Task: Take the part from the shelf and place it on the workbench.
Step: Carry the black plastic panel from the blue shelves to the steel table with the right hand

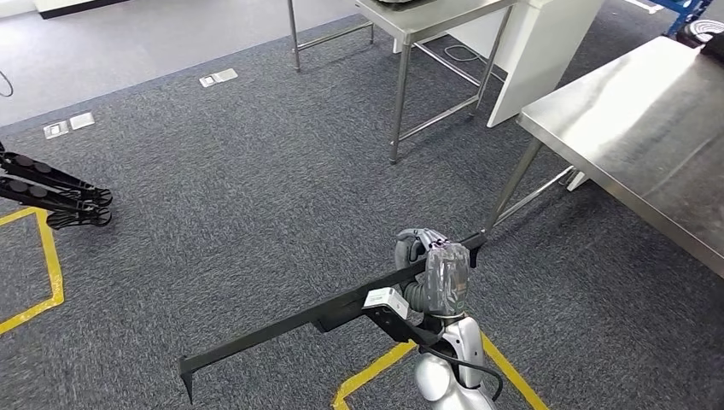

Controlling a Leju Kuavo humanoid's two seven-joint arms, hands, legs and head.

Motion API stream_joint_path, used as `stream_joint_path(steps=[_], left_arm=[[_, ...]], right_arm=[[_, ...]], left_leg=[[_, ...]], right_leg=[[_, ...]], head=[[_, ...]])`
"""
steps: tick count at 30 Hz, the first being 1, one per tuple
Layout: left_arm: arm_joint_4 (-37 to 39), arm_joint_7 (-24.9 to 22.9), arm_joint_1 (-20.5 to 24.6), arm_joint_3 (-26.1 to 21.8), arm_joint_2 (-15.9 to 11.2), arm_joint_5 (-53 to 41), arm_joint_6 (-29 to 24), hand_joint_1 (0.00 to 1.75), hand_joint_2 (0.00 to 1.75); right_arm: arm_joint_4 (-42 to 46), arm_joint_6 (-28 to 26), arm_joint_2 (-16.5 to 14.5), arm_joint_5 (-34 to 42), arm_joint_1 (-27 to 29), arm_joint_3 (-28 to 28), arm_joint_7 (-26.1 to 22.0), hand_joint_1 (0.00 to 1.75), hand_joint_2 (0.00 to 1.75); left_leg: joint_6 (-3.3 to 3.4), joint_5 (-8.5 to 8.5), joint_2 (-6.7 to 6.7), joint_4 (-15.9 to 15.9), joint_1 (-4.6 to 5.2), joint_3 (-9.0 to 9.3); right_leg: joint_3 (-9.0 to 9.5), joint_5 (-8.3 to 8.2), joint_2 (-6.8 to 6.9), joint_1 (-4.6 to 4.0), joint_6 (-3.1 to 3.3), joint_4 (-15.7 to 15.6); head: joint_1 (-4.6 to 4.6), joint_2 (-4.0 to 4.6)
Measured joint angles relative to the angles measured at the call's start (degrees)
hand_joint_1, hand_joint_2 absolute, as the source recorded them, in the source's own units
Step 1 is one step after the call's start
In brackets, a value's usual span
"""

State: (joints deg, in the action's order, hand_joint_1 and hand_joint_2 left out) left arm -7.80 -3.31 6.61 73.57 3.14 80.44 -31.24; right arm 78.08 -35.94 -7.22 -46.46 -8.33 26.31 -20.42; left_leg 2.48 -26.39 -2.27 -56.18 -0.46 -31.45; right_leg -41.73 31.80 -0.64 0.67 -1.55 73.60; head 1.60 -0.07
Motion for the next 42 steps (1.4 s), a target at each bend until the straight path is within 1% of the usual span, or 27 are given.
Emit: stream_joint_path(steps=[1,2,4,6,8,10,12,13,16,18,19,20,22,23,24,25,26,28,30,32,33,34,36,38,40,41,42], left_arm=[[0.0,0.1,0.0,0.0,0.0,0.0,0.0,0.0,1.75],[0.0,0.2,0.0,0.0,0.1,0.0,0.1,0.0,1.75],[0.0,0.5,0.1,0.0,0.2,0.0,0.3,0.0,1.75],[0.0,0.7,0.1,0.0,0.2,-0.1,0.7,0.0,1.75],[0.0,0.9,0.2,0.0,0.2,-0.1,1.0,0.0,1.75],[0.0,1.2,0.2,0.0,0.2,-0.1,1.1,0.0,1.75],[0.0,1.6,0.3,0.0,0.2,0.0,1.1,0.0,1.75],[0.0,1.7,0.2,0.0,0.1,0.1,1.1,0.0,1.75],[0.0,1.8,0.2,0.0,0.1,0.1,1.1,0.0,1.75],[0.0,1.9,0.1,0.0,0.1,0.3,1.1,0.0,1.75],[0.0,2.0,0.1,0.0,0.1,0.5,1.1,0.0,1.75],[0.0,2.0,0.0,0.0,0.0,0.6,1.2,0.0,1.75],[0.0,2.2,0.0,0.0,-0.1,0.7,1.5,0.0,1.75],[0.0,2.2,-0.1,0.0,-0.2,0.7,1.6,0.0,1.75],[0.0,2.2,-0.1,0.0,-0.2,0.7,1.8,0.0,1.75],[0.0,2.1,-0.1,0.0,-0.2,0.7,2.0,0.0,1.75],[0.0,2.1,0.0,0.0,-0.2,0.7,2.1,0.0,1.75],[0.0,2.1,0.0,0.0,-0.2,0.8,2.3,0.0,1.75],[0.0,2.0,0.0,0.0,-0.2,0.8,2.4,0.0,1.75],[0.0,1.9,0.0,0.0,-0.2,1.0,2.4,0.0,1.75],[0.0,1.9,0.0,0.0,-0.2,1.0,2.4,0.0,1.75],[0.0,1.9,0.0,0.0,-0.2,1.0,2.4,0.0,1.75],[0.0,1.9,0.1,0.0,-0.1,1.1,2.4,0.0,1.75],[0.0,1.9,0.2,0.0,-0.1,1.1,2.4,0.0,1.75],[0.0,1.9,0.3,0.0,-0.1,1.1,2.4,0.0,1.75],[0.0,1.9,0.3,0.0,-0.1,1.1,2.4,0.0,1.75],[0.0,1.9,0.3,0.0,-0.1,1.1,2.4,0.0,1.75]], right_arm=[[0.0,0.0,0.2,0.2,0.1,-0.3,-0.1,1.75,1.75],[0.0,0.0,0.4,0.3,0.1,-0.7,-0.2,1.75,1.75],[-0.1,0.0,0.7,0.4,0.0,-1.3,-0.4,1.75,1.75],[0.0,0.0,0.8,0.2,0.0,-1.8,-0.4,1.75,1.75],[0.0,0.0,1.0,0.0,0.2,-2.3,-0.5,1.75,1.75],[0.1,0.0,1.1,-0.2,0.5,-2.9,-0.4,1.75,1.75],[0.1,0.0,1.1,-0.3,0.8,-3.3,-0.4,1.75,1.75],[0.1,0.0,1.1,-0.3,0.9,-3.4,-0.4,1.75,1.75],[0.1,0.0,1.1,-0.3,0.9,-3.5,-0.4,1.75,1.75],[0.1,0.0,1.1,-0.4,1.1,-3.6,-0.4,1.75,1.75],[0.1,0.0,1.2,-0.5,1.4,-4.0,-0.3,1.75,1.75],[0.0,0.0,1.2,-0.6,1.7,-4.5,-0.3,1.75,1.75],[-0.1,0.0,1.3,-0.6,2.1,-5.4,-0.2,1.75,1.75],[-0.2,0.0,1.3,-0.5,2.1,-5.6,-0.2,1.75,1.75],[-0.2,0.0,1.3,-0.4,2.1,-5.9,-0.2,1.75,1.75],[-0.3,0.0,1.4,-0.4,2.1,-6.1,-0.2,1.75,1.75],[-0.4,0.0,1.5,-0.3,2.2,-6.3,-0.2,1.75,1.75],[-0.6,0.0,1.6,-0.3,2.2,-6.6,-0.2,1.75,1.75],[-0.8,0.0,1.5,-0.4,2.1,-6.7,-0.3,1.75,1.75],[-1.1,0.0,1.4,-0.6,2.1,-6.7,-0.3,1.75,1.75],[-1.3,0.0,1.4,-0.6,2.1,-6.7,-0.3,1.75,1.75],[-1.5,0.0,1.4,-0.7,2.1,-6.8,-0.3,1.75,1.75],[-1.8,0.0,1.4,-0.7,1.8,-6.8,-0.3,1.75,1.75],[-2.0,0.0,1.3,-0.5,1.2,-6.7,-0.4,1.75,1.75],[-2.2,0.0,1.3,-0.2,0.7,-6.6,-0.4,1.75,1.75],[-2.3,0.0,1.4,0.0,0.6,-6.6,-0.4,1.75,1.75],[-2.4,0.0,1.4,0.1,0.4,-6.7,-0.4,1.75,1.75]], left_leg=[[-0.02,-0.02,-0.72,0.0,0.01,0.01],[-0.07,-0.05,-1.36,0.0,0.02,0.08],[-0.35,-0.23,-2.53,-0.1,0.26,0.26],[-0.81,-0.43,-3.6,-0.2,0.57,0.39],[-1.37,-0.55,-4.48,-0.2,0.52,0.51],[-2.13,-1.89,-2.63,-1.7,0.17,0.05],[-2.66,-4.61,0.49,-5.6,-0.09,-1.6],[-2.74,-5.61,1.23,-7.3,-0.12,-2.31],[-2.8,-6.42,1.54,-8.8,-0.14,-3.03],[-2.9,-7.99,1.86,-12.8,-0.14,-4.98],[-2.83,-7.04,2.19,-12.8,-0.18,-5.11],[-2.69,-5.4,3.16,-11.2,-0.28,-4.46],[-2.19,-1.18,6.35,-3.6,-0.6,-1.18],[-2.02,-0.71,7.51,-1.7,-0.65,-0.35],[-1.85,-0.79,7.83,-1.1,-0.59,-0.2],[-1.62,-0.68,7.1,-1.0,-0.53,-0.22],[-1.27,-0.48,6.29,-0.8,-0.49,-0.2],[-0.5,-0.12,4.56,-0.3,-0.52,-0.16],[-0.1,-0.07,2.8,-0.2,-0.33,-0.27],[-0.03,-0.1,1.01,-0.3,-0.19,-0.38],[-0.05,-0.12,0.2,-0.3,-0.17,-0.39],[-0.1,-0.15,-0.54,-0.3,-0.17,-0.35],[-0.35,-0.29,-1.75,-0.3,-0.06,-0.18],[-0.87,-0.48,-2.72,-0.5,0.23,-0.07],[-1.47,-0.53,-3.64,-0.5,0.3,0.08],[-1.84,-0.65,-3.68,-0.5,0.14,0.12],[-2.19,-1.19,-2.94,-1.1,-0.04,-0.02]], right_leg=[[0.87,-0.7,0.24,0.03,-0.39,-1.3],[2.86,-2.02,0.74,0.03,-0.78,-4.8],[7.68,-4.57,3.19,-0.14,-0.95,-13.3],[9.75,-5.62,4.4,-0.4,-0.34,-17.1],[9.53,-5.96,3.15,-0.44,0.35,-17.2],[9.52,-6.29,1.91,-0.13,0.94,-17.4],[9.57,-6.54,0.99,0.17,1.36,-17.5],[9.55,-6.6,0.78,0.19,1.46,-17.5],[9.52,-6.63,0.59,0.18,1.52,-17.5],[9.43,-6.67,-0.01,0.13,1.59,-17.5],[9.4,-6.71,-1.09,0.11,1.62,-17.5],[9.36,-6.76,-2.34,0.09,1.62,-17.4],[9.06,-6.89,-4.78,-0.11,1.36,-17.1],[8.74,-7.01,-5.44,-0.12,1.05,-17.0],[8.4,-7.18,-6.11,-0.07,0.68,-16.9],[7.95,-7.38,-6.83,0.06,0.27,-17.0],[7.5,-7.35,-6.66,0.15,-0.02,-16.7],[5.67,-5.74,-4.04,-0.01,-0.07,-13.6],[2.34,-2.39,-0.84,-0.05,0.23,-6.3],[-0.29,-0.22,-0.03,0.14,-0.01,-0.2],[-0.09,-0.34,0.16,0.24,-0.39,0.0],[1.38,-1.29,0.49,0.35,-0.87,-2.3],[6.29,-3.92,2.37,0.4,-1.47,-10.9],[9.29,-5.3,3.77,0.18,-1.01,-16.2],[9.47,-5.56,3.16,-0.07,-0.18,-16.8],[9.42,-5.7,2.59,0.04,0.19,-16.8],[9.4,-5.85,2.04,0.19,0.5,-16.9]], head=[[-0.04,0.0],[-0.07,0.0],[-0.17,0.0],[-0.15,0.0],[-0.1,0.0],[0.1,0.0],[0.45,0.0],[0.55,0.0],[0.57,0.0],[0.61,0.0],[0.66,0.0],[0.72,0.0],[0.73,0.0],[0.65,0.0],[0.6,0.0],[0.5,0.0],[0.5,0.0],[0.01,0.0],[-0.52,0.0],[-0.62,0.0],[-0.66,0.0],[-0.68,0.0],[-0.74,0.0],[-0.65,0.0],[-0.52,0.0],[-0.51,0.0],[-0.39,0.0]])
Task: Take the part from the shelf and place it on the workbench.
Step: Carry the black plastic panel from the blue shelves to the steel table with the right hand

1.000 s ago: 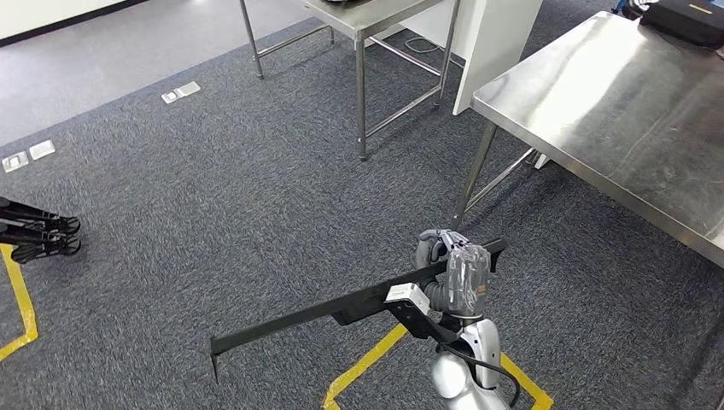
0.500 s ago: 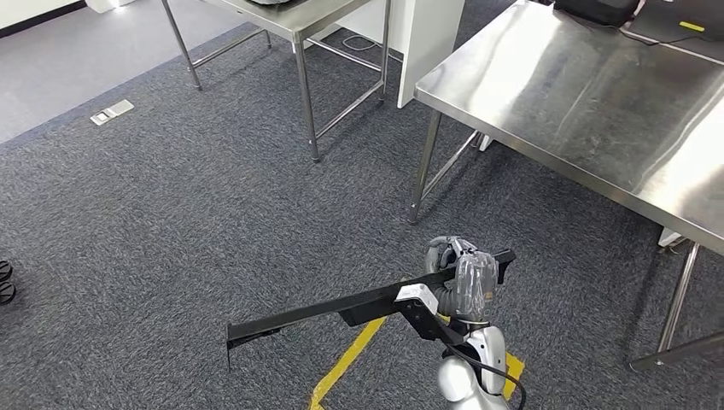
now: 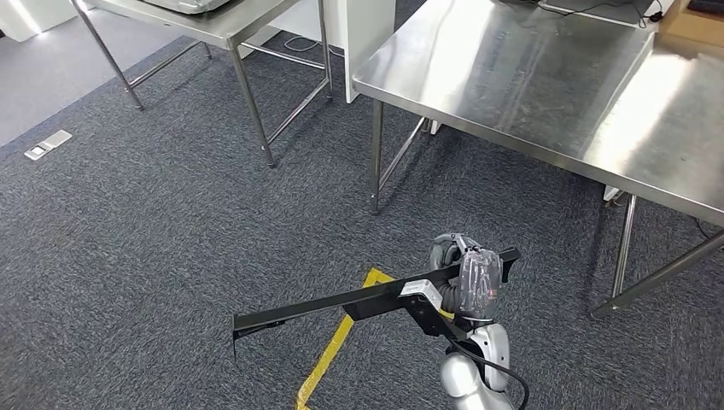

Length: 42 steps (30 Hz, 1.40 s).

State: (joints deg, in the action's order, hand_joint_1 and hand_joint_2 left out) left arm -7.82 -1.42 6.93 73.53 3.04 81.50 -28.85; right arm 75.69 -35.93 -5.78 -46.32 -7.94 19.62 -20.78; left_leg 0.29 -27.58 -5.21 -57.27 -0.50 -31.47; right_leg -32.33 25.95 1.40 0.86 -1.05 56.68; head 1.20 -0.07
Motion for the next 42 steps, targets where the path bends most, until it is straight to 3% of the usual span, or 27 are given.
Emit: stream_joint_path(steps=[1,3,5,6,7,8,10,12,14,16,18,20,21,22,24,26,27,30,32,34,36,38,39,40,41,42], left_arm=[[0.0,0.0,0.0,0.0,0.0,0.0,0.0,0.0,1.75],[0.0,0.2,0.0,0.0,0.0,0.0,0.0,0.0,1.75],[0.0,0.5,-0.2,0.0,0.0,0.1,0.0,0.0,1.75],[0.0,0.7,-0.2,0.0,0.0,0.2,0.1,0.0,1.75],[0.0,0.9,-0.2,0.0,0.0,0.2,0.1,0.0,1.75],[0.0,1.2,-0.2,0.0,-0.1,0.2,0.3,0.0,1.75],[0.0,1.9,-0.2,0.0,-0.1,0.1,0.6,0.0,1.75],[0.0,2.4,-0.2,0.0,-0.2,0.0,0.9,0.0,1.75],[0.0,2.6,-0.2,0.0,-0.1,-0.1,1.1,0.0,1.75],[0.0,2.8,-0.1,0.0,-0.1,-0.2,1.4,0.0,1.75],[0.0,2.9,-0.1,0.0,-0.1,-0.3,1.6,0.0,1.75],[0.0,3.0,-0.2,0.0,-0.1,-0.4,1.8,0.0,1.75],[0.0,3.0,-0.2,0.0,-0.1,-0.4,1.8,0.0,1.75],[0.0,3.0,-0.2,0.0,-0.1,-0.4,1.9,0.0,1.75],[0.0,3.0,-0.2,0.0,-0.1,-0.4,2.0,0.0,1.75],[0.0,3.0,-0.1,0.0,-0.1,-0.4,2.1,0.0,1.75],[0.0,3.0,-0.1,0.0,-0.1,-0.4,2.1,0.0,1.75],[0.0,3.3,-0.2,0.0,-0.3,-0.5,2.3,0.0,1.75],[0.0,3.7,-0.2,0.0,-0.5,-0.6,2.7,0.0,1.75],[0.0,4.1,-0.1,0.0,-0.4,-0.6,2.9,0.0,1.75],[0.0,4.4,0.0,0.0,-0.3,-0.6,2.9,0.0,1.75],[0.0,4.6,0.1,0.0,-0.3,-0.5,2.9,0.0,1.75],[0.0,4.6,0.0,0.0,-0.3,-0.5,2.9,0.0,1.75],[0.0,4.6,-0.1,0.0,-0.2,-0.4,2.9,0.0,1.75],[0.0,4.6,-0.2,0.0,0.0,-0.4,3.0,0.0,1.75],[0.0,4.6,-0.2,0.0,0.1,-0.4,3.0,0.0,1.75]], right_arm=[[-0.1,0.0,0.0,0.1,-0.2,0.0,0.0,1.75,1.75],[-0.2,0.0,0.0,0.1,-0.6,-0.1,0.0,1.75,1.75],[-0.3,0.0,0.1,0.1,-0.7,-0.1,0.1,1.75,1.75],[-0.4,0.0,0.1,0.1,-0.6,-0.2,0.1,1.75,1.75],[-0.5,0.0,0.2,0.0,-0.6,-0.2,0.2,1.75,1.75],[-0.5,0.0,0.2,-0.1,-0.6,-0.3,0.3,1.75,1.75],[-0.5,0.0,0.2,-0.5,-0.7,-0.4,0.7,1.75,1.75],[-0.5,0.0,0.2,-1.0,-0.8,-0.5,1.0,1.75,1.75],[-0.5,0.0,0.2,-1.3,-0.7,-0.6,1.3,1.75,1.75],[-0.3,0.0,0.2,-1.8,-0.6,-0.8,1.3,1.75,1.75],[0.1,0.0,0.2,-2.5,-0.6,-1.0,1.3,1.75,1.75],[0.3,0.0,0.2,-3.1,-0.4,-1.2,1.3,1.75,1.75],[0.4,0.0,0.2,-3.3,-0.2,-1.3,1.3,1.75,1.75],[0.4,0.0,0.2,-3.4,0.0,-1.3,1.3,1.75,1.75],[0.6,0.0,0.2,-3.5,0.1,-1.4,1.3,1.75,1.75],[0.9,0.0,0.2,-3.6,0.1,-1.4,1.3,1.75,1.75],[1.0,0.0,0.2,-3.6,0.1,-1.5,1.3,1.75,1.75],[1.3,0.0,0.0,-3.9,0.2,-1.6,1.3,1.75,1.75],[1.5,0.0,-0.1,-4.2,0.4,-1.8,1.4,1.75,1.75],[1.9,0.0,-0.2,-4.6,0.7,-1.9,1.4,1.75,1.75],[2.3,0.0,-0.3,-5.0,0.8,-1.9,1.6,1.75,1.75],[2.5,0.0,-0.2,-5.5,1.0,-1.9,2.0,1.75,1.75],[2.5,0.0,-0.1,-5.7,1.2,-1.9,2.2,1.75,1.75],[2.5,0.0,0.0,-5.9,1.5,-1.9,2.4,1.75,1.75],[2.5,0.0,0.1,-6.1,1.7,-1.9,2.5,1.75,1.75],[2.5,0.0,0.2,-6.3,1.8,-1.9,2.6,1.75,1.75]], left_leg=[[-0.34,-1.13,1.21,-1.5,-0.15,-0.58],[-0.76,-4.97,4.1,-8.3,-0.3,-3.63],[-0.82,-7.6,5.04,-15.3,-0.3,-7.18],[-0.72,-7.23,5.12,-16.2,-0.3,-7.77],[-0.53,-5.76,5.26,-14.8,-0.3,-7.27],[-0.28,-3.57,5.71,-11.5,-0.3,-5.75],[0.32,-0.13,8.07,-3.7,-0.4,-2.02],[0.66,0.54,9.5,-0.2,-0.33,-0.47],[1.04,0.7,8.4,0.2,-0.25,-0.46],[1.73,1.14,7.11,0.8,-0.43,-0.24],[2.16,1.37,5.91,1.2,-0.39,-0.18],[2.24,1.37,4.81,1.2,-0.24,-0.34],[2.25,1.36,4.4,1.1,-0.22,-0.37],[2.23,1.36,4.1,1.1,-0.22,-0.35],[2.08,1.31,3.74,1.1,-0.2,-0.22],[1.65,1.17,3.56,0.9,0.09,-0.2],[1.63,1.06,3.53,0.7,0.24,-0.29],[2.24,1.04,3.52,0.5,0.28,-0.51],[2.71,1.23,3.55,1.8,0.44,0.23],[3.54,2.14,3.51,4.9,0.46,2.35],[3.96,3.22,3.34,7.1,-0.07,3.9],[3.53,3.53,3.25,7.5,-0.8,3.98],[2.98,3.51,3.29,7.5,-1.28,3.89],[2.25,3.41,3.36,7.5,-1.85,3.88],[1.35,3.22,3.47,7.3,-2.56,3.9],[0.27,2.86,3.57,6.8,-3.43,3.88]], right_leg=[[0.0,-0.15,-0.56,0.18,0.3,-0.1],[-0.04,-0.34,-1.66,0.27,0.71,-0.1],[-0.15,-0.46,-2.9,0.08,0.95,-0.1],[-0.16,-0.49,-3.59,0.0,0.99,-0.1],[-0.13,-0.52,-4.34,-0.05,1.01,-0.1],[-0.06,-0.52,-5.08,-0.08,1.0,0.0],[-0.05,-0.55,-6.44,-0.18,0.9,0.1],[-0.51,-0.77,-7.51,-0.16,0.48,0.2],[-1.1,-1.08,-8.5,-0.02,-0.22,0.1],[-2.24,-0.21,-6.8,-0.17,-0.59,1.7],[-5.26,2.8,-3.49,-0.28,-0.42,7.9],[-8.67,5.71,-2.17,-0.1,-0.44,15.4],[-9.26,6.09,-2.01,0.01,-0.72,17.0],[-8.53,5.5,-1.91,0.12,-1.16,16.1],[-4.02,2.72,-1.41,0.34,-2.02,8.2],[-0.08,0.73,-0.86,0.26,-1.89,1.2],[0.67,0.38,-0.73,0.22,-1.6,-0.2],[0.67,0.1,-0.94,0.29,-1.27,-0.5],[0.8,-0.76,-0.88,0.51,-1.91,-0.3],[0.94,-1.25,-0.82,0.55,-2.58,0.0],[-0.2,0.52,-1.18,0.4,-1.95,2.6],[-3.6,3.55,-1.52,0.67,-1.1,9.2],[-5.28,4.56,-1.56,1.09,-1.45,12.1],[-6.12,4.8,-1.52,1.67,-2.05,13.3],[-5.86,4.11,-1.46,2.35,-2.99,12.3],[-4.58,2.56,-1.37,3.19,-4.44,9.3]], head=[[0.19,0.0],[0.72,0.0],[0.94,0.0],[0.98,0.0],[0.99,0.0],[1.01,0.0],[1.01,0.0],[1.01,0.0],[1.01,0.0],[0.68,0.0],[0.12,0.0],[-0.16,0.0],[-0.18,0.0],[-0.21,0.0],[-0.24,0.0],[-0.21,0.0],[-0.19,0.0],[-0.08,0.0],[-0.01,0.0],[0.25,0.0],[0.5,0.0],[0.48,0.0],[0.38,0.0],[0.33,0.0],[0.29,0.0],[0.23,0.0]])
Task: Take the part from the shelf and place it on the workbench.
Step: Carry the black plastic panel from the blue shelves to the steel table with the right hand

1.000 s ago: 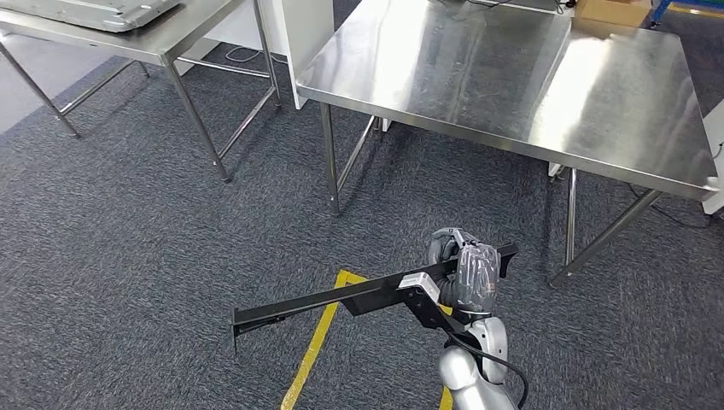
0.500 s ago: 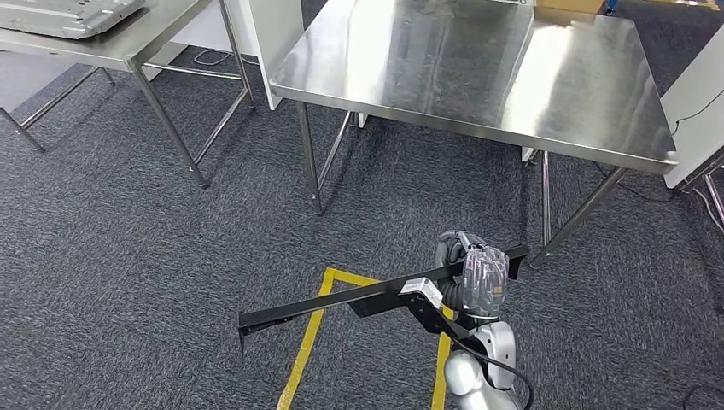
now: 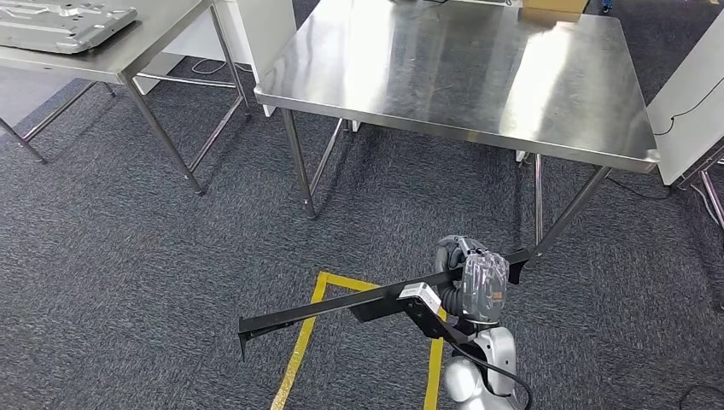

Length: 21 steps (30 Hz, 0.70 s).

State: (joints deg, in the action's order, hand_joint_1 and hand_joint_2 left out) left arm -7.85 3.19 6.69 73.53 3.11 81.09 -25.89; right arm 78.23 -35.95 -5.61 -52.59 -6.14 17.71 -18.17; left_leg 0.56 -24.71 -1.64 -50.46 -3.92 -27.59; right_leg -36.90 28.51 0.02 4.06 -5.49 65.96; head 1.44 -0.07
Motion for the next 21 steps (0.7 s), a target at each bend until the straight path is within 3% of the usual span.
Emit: stream_joint_path(steps=[1,2,3,4,5,6,8,10,12,14,15,18,19,21], left_arm=[[0.0,0.0,0.0,0.0,0.0,0.0,0.0,0.0,1.75],[0.1,0.0,0.0,0.0,-0.2,0.0,0.0,0.0,1.75],[0.1,0.0,0.0,0.0,-0.3,0.0,0.1,0.0,1.75],[0.2,0.0,0.0,0.0,-0.5,0.0,0.1,0.0,1.75],[0.2,0.0,0.0,0.0,-0.5,0.0,0.1,0.0,1.75],[0.2,0.0,0.0,0.0,-0.4,0.0,0.1,0.0,1.75],[0.1,0.0,0.1,0.0,-0.3,-0.1,0.1,0.0,1.75],[0.1,0.0,0.2,0.0,-0.3,-0.1,0.2,0.0,1.75],[0.1,-0.1,0.1,0.0,-0.3,-0.1,0.2,0.0,1.75],[0.1,-0.2,-0.1,0.0,-0.4,-0.1,0.1,0.0,1.75],[0.1,-0.3,-0.1,0.0,-0.4,0.0,0.1,0.0,1.75],[0.2,-0.4,-0.3,0.0,-0.7,0.0,0.0,0.0,1.75],[0.3,-0.4,-0.3,0.0,-0.8,0.1,0.0,0.0,1.75],[0.3,-0.4,-0.3,0.0,-0.8,0.2,0.0,0.0,1.75]], right_arm=[[0.0,0.0,0.0,-0.1,0.0,0.0,0.1,1.75,1.75],[0.1,0.0,0.0,-0.2,0.0,0.0,0.2,1.75,1.75],[0.2,0.0,0.1,-0.2,0.1,0.0,0.4,1.75,1.75],[0.3,0.0,0.1,-0.3,0.3,0.0,0.5,1.75,1.75],[0.4,0.0,0.1,-0.3,0.5,-0.1,0.6,1.75,1.75],[0.5,0.0,0.1,-0.4,0.7,-0.2,0.7,1.75,1.75],[1.0,0.0,0.1,-0.6,0.9,-0.3,0.7,1.75,1.75],[1.3,0.0,0.0,-0.8,0.8,-0.3,0.7,1.75,1.75],[1.4,0.0,0.0,-0.9,0.8,-0.3,0.7,1.75,1.75],[1.4,0.0,0.0,-0.9,0.8,-0.2,0.7,1.75,1.75],[1.4,0.0,0.0,-0.9,0.8,-0.2,0.7,1.75,1.75],[1.4,0.0,-0.1,-0.9,0.8,-0.1,0.7,1.75,1.75],[1.4,0.0,-0.2,-0.9,0.8,0.0,0.7,1.75,1.75],[1.5,0.0,-0.3,-0.9,0.8,0.1,0.7,1.75,1.75]], left_leg=[[-1.24,-0.6,0.05,-0.9,-0.76,-0.19],[-2.44,-1.35,0.12,-2.2,-1.46,-0.59],[-3.53,-2.2,0.07,-3.5,-1.82,-1.16],[-4.45,-2.93,0.02,-4.5,-2.03,-1.54],[-5.06,-3.47,-0.03,-5.0,-2.2,-1.63],[-5.5,-3.72,-0.12,-5.2,-2.29,-1.63],[-5.45,-3.88,0.07,-7.7,-2.41,-2.58],[-4.43,-5.3,0.51,-14.7,-1.67,-6.85],[-3.12,-8.32,0.84,-21.8,-0.39,-12.4],[-1.56,-9.28,1.07,-23.1,0.96,-15.54],[-0.43,-7.95,1.25,-21.1,1.75,-15.76],[4.14,0.38,3.18,-12.6,4.25,-14.01],[5.09,1.95,3.7,-11.1,4.8,-13.23],[5.67,2.03,3.81,-8.7,5.32,-11.06]], right_leg=[[1.56,-1.49,0.14,0.87,-1.41,-3.6],[2.54,-1.71,0.18,1.37,-2.12,-6.2],[3.02,-1.61,0.32,1.58,-2.22,-7.3],[2.76,-0.85,0.35,1.53,-1.43,-6.8],[2.28,0.01,0.29,1.27,-0.15,-5.7],[2.27,-0.06,0.12,1.04,0.72,-4.8],[2.74,0.3,-0.38,0.61,1.67,-4.4],[3.76,0.83,-0.64,-0.1,2.4,-4.8],[4.83,1.54,-0.97,-1.06,3.33,-5.2],[6.11,2.49,-1.5,-2.12,4.08,-5.4],[6.91,3.07,-1.75,-2.65,4.35,-5.5],[9.35,4.74,-2.37,-3.58,4.71,-6.4],[10.05,5.08,-2.68,-3.52,4.61,-7.2],[11.76,4.49,-3.05,-3.4,3.78,-8.2]], head=[[-0.14,0.0],[-0.53,0.0],[-0.86,0.0],[-1.01,0.0],[-0.97,0.0],[-0.6,0.0],[0.49,0.0],[1.34,0.0],[1.6,0.0],[1.73,0.0],[1.77,0.0],[1.38,0.0],[1.24,0.0],[1.3,0.0]])
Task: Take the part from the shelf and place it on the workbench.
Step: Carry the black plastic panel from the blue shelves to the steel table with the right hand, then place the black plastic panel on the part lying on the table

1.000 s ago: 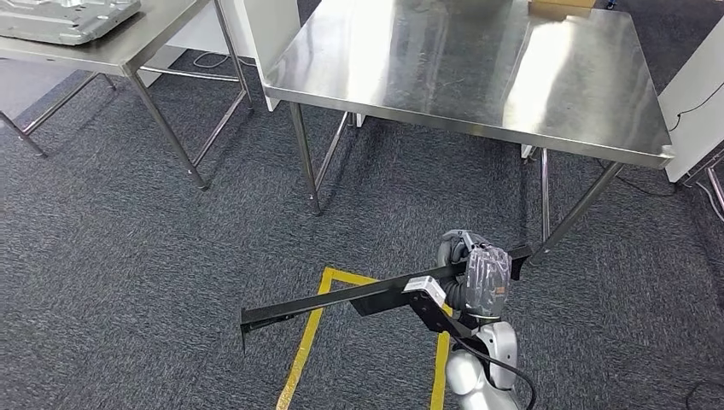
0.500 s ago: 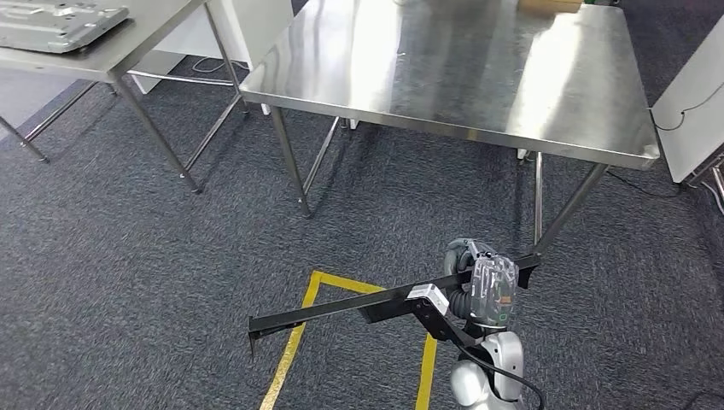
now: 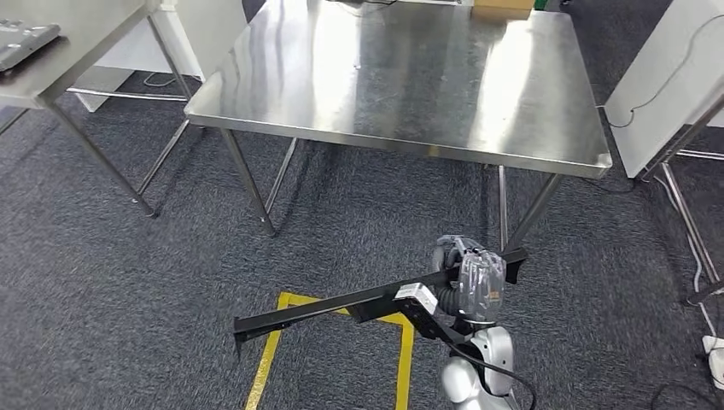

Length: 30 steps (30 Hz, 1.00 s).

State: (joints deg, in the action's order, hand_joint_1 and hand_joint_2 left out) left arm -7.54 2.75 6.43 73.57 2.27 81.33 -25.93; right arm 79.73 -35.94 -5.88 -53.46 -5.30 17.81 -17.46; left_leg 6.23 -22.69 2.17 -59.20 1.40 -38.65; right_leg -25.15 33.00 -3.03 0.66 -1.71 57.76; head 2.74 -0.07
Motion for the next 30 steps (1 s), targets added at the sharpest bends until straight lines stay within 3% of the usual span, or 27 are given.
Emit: stream_joint_path(steps=[2,3,5,7,8,9,10,11,12,13,14,15,17,19,21,23,24,25,28,29,30], left_arm=[[0.0,0.0,0.1,0.0,0.0,0.1,0.0,0.0,1.75],[0.0,0.0,0.1,0.0,0.0,0.1,0.0,0.0,1.75],[0.0,0.0,0.2,0.0,0.1,0.1,0.0,0.0,1.75],[0.0,0.0,0.1,0.0,0.3,0.2,0.1,0.0,1.75],[0.0,0.0,0.0,0.0,0.4,0.3,0.1,0.0,1.75],[0.0,0.0,-0.1,0.0,0.4,0.3,0.1,0.0,1.75],[0.0,0.0,-0.2,0.0,0.5,0.3,0.1,0.0,1.75],[0.0,0.0,-0.2,0.0,0.5,0.3,0.1,0.0,1.75],[0.0,0.0,-0.3,0.0,0.5,0.3,0.2,0.0,1.75],[0.0,0.0,-0.3,0.0,0.5,0.3,0.2,0.0,1.75],[0.0,0.1,-0.3,0.0,0.4,0.3,0.2,0.0,1.75],[0.0,0.1,-0.3,0.0,0.4,0.3,0.2,0.0,1.75],[0.0,0.1,-0.1,0.0,0.4,0.4,0.2,0.0,1.75],[0.0,0.1,0.0,0.0,0.4,0.3,0.2,0.0,1.75],[0.0,0.1,0.0,0.0,0.4,0.3,0.4,0.0,1.75],[0.0,0.1,-0.1,0.0,0.3,0.3,0.6,0.0,1.75],[0.0,0.1,-0.1,0.0,0.3,0.4,0.7,0.0,1.75],[0.0,0.1,-0.2,0.0,0.3,0.5,0.7,0.0,1.75],[0.0,0.0,-0.3,0.0,0.2,0.7,0.8,0.0,1.75],[0.0,0.0,-0.3,0.0,0.2,0.8,0.8,0.0,1.75],[0.0,-0.1,-0.3,0.0,0.2,0.8,0.9,0.0,1.75]], right_arm=[[0.2,0.0,0.0,0.0,-0.1,0.0,0.0,1.75,1.75],[0.2,0.0,0.0,0.0,-0.3,0.1,0.0,1.75,1.75],[0.2,0.0,0.0,-0.1,-0.5,0.2,0.1,1.75,1.75],[0.2,0.0,0.1,-0.3,-0.1,0.2,0.2,1.75,1.75],[0.2,0.0,0.1,-0.4,0.0,0.3,0.3,1.75,1.75],[0.2,0.0,0.1,-0.4,0.1,0.3,0.3,1.75,1.75],[0.2,0.0,0.1,-0.4,0.2,0.3,0.3,1.75,1.75],[0.1,0.0,0.2,-0.4,0.2,0.3,0.3,1.75,1.75],[0.1,0.0,0.2,-0.4,0.3,0.4,0.4,1.75,1.75],[0.0,0.0,0.2,-0.4,0.4,0.4,0.4,1.75,1.75],[0.0,0.0,0.2,-0.4,0.5,0.4,0.4,1.75,1.75],[0.0,0.0,0.1,-0.4,0.4,0.5,0.5,1.75,1.75],[0.1,0.0,0.0,-0.4,0.3,0.6,0.5,1.75,1.75],[0.2,0.0,-0.2,-0.6,0.2,0.6,0.5,1.75,1.75],[0.2,0.0,-0.2,-1.0,0.3,0.6,0.6,1.75,1.75],[0.2,0.0,-0.2,-1.8,0.4,0.6,1.1,1.75,1.75],[0.2,0.0,-0.2,-2.4,0.4,0.6,1.6,1.75,1.75],[0.3,0.1,-0.3,-3.3,0.4,0.6,2.1,1.75,1.75],[1.2,0.4,-0.3,-7.3,-0.2,0.6,4.4,1.75,1.75],[1.9,0.6,-0.3,-8.7,-0.6,0.5,5.2,1.75,1.75],[2.7,0.9,-0.2,-10.0,-1.2,0.4,6.0,1.75,1.75]], left_leg=[[-0.21,-0.34,-0.25,2.5,-0.14,3.07],[-0.39,-0.47,-0.38,3.3,-0.35,4.41],[-0.79,-1.22,-0.6,3.9,-0.59,5.96],[-1.21,-2.61,-0.68,3.9,-0.72,7.24],[-1.46,-3.4,-0.67,3.9,-0.82,8.1],[-1.73,-4.26,-0.66,3.9,-0.93,9.14],[-2.05,-5.17,-0.65,3.9,-1.03,10.23],[-2.39,-6.13,-0.66,3.8,-1.03,11.25],[-2.74,-7.11,-0.66,3.6,-0.96,12.03],[-3.11,-8.0,-0.7,3.4,-0.86,12.46],[-3.44,-8.61,-0.76,3.1,-0.75,12.81],[-3.69,-8.84,-0.84,2.6,-0.72,12.81],[-4.2,-8.01,-1.15,-0.8,-0.81,11.15],[-4.93,-7.55,-1.55,-7.2,-1.13,6.66],[-5.66,-10.28,-1.88,-13.0,-1.62,1.47],[-6.02,-13.45,-2.01,-14.3,-1.99,-2.02],[-6.02,-13.43,-2.02,-12.8,-2.08,-2.65],[-5.91,-11.79,-2.03,-10.1,-2.12,-2.61],[-5.15,-1.38,-2.25,-1.7,-1.82,-1.2],[-4.8,0.51,-2.27,-0.5,-1.6,-0.87],[-4.45,0.54,-2.27,-0.2,-1.38,-0.61]], right_leg=[[0.66,-0.74,0.61,-0.04,-0.73,1.1],[-0.36,-0.75,1.11,-0.04,-0.91,3.1],[-5.34,0.69,2.03,-0.06,-0.82,10.0],[-10.54,4.19,2.23,0.07,-0.54,14.6],[-11.97,5.38,2.29,0.17,-0.59,14.4],[-12.58,5.19,2.36,0.3,-1.16,12.5],[-12.59,3.19,2.5,0.47,-2.15,9.2],[-12.35,-0.38,2.79,0.62,-3.25,5.9],[-11.93,-3.92,3.16,0.72,-3.78,3.1],[-11.45,-6.84,3.4,0.67,-3.62,1.4],[-11.08,-8.48,3.55,0.59,-2.81,0.9],[-10.63,-8.63,3.47,0.55,-1.64,0.8],[-9.83,-8.17,3.16,0.76,-0.16,0.7],[-8.77,-7.25,3.04,1.01,0.77,0.6],[-7.39,-5.95,2.96,1.06,1.19,0.5],[-5.58,-4.47,2.77,1.1,1.12,0.5],[-4.54,-3.69,2.68,1.14,1.02,0.5],[-3.46,-2.89,2.62,1.19,0.9,0.5],[-1.37,-0.73,2.42,1.09,0.1,0.1],[-0.81,-0.44,2.32,1.02,-0.32,-0.1],[-0.32,-0.56,2.23,0.91,-0.9,-0.2]], head=[[0.19,0.0],[0.1,0.0],[-0.15,0.0],[-0.21,0.0],[-0.23,0.0],[-0.24,0.0],[-0.29,0.0],[-0.42,0.0],[-0.51,0.0],[-0.55,0.0],[-0.54,0.0],[-0.42,0.0],[-0.3,0.0],[-0.08,0.0],[0.11,0.0],[0.14,0.0],[0.17,0.0],[0.19,0.0],[0.37,0.0],[0.43,0.0],[0.42,0.0]])
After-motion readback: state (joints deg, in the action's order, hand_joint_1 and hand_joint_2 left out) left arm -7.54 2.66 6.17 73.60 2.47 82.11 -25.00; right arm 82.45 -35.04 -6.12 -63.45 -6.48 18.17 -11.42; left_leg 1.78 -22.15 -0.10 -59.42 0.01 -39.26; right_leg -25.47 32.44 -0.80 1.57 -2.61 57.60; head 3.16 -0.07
